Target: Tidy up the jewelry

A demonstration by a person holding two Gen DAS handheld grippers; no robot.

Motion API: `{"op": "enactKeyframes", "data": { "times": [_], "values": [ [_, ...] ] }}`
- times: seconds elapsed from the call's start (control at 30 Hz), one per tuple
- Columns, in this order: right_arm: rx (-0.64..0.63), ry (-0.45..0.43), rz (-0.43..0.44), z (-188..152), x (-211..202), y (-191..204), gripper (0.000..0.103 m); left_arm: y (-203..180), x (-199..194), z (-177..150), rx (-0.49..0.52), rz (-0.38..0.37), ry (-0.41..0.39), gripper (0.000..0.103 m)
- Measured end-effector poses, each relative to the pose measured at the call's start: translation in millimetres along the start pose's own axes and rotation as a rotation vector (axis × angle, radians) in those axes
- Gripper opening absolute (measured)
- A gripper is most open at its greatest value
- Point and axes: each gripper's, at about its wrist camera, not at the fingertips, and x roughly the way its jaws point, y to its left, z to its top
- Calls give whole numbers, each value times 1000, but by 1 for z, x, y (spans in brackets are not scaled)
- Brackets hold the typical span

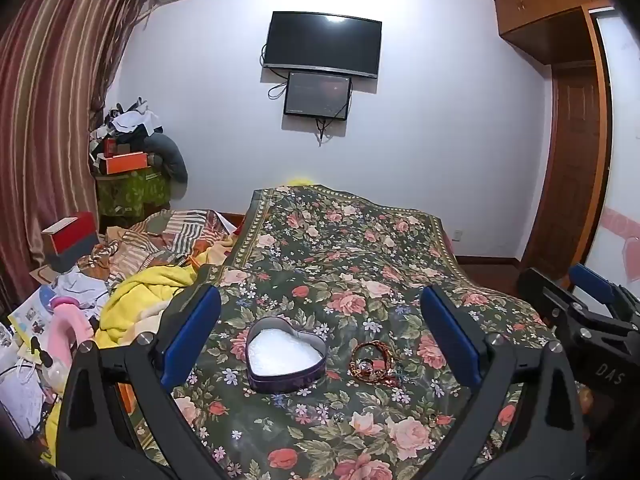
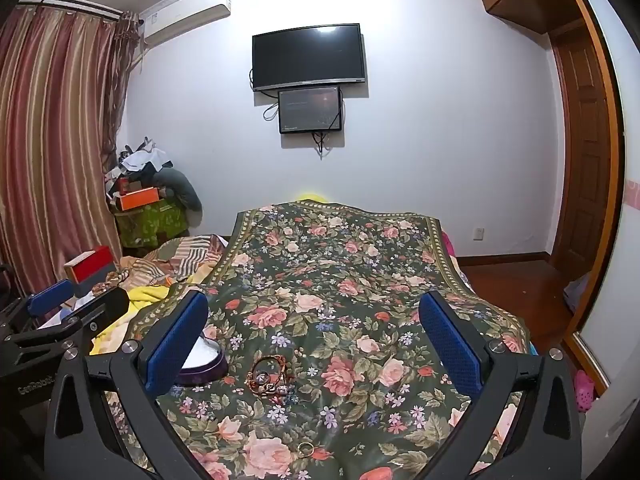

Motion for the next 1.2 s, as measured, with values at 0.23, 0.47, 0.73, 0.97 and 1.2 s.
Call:
{"op": "enactKeyframes", "data": {
  "times": [0.23, 0.47, 0.73, 0.97, 1.2],
  "values": [
    [-4, -2, 0, 0, -2, 0, 103, 4, -2, 0, -2, 0, -3, 100],
    [-5, -3, 9, 5, -3, 12, 103, 8, -4, 3, 14, 9, -10, 100],
    [18, 4, 36, 3, 5, 20, 103, 17, -10, 7, 14, 22, -28, 100],
    [0, -1, 41, 4, 5, 33, 103, 28, -11, 9, 0, 20, -23, 100],
    [0, 4, 41, 2, 9, 38, 103, 35, -9, 8, -10, 14, -21, 100]
  ]
}}
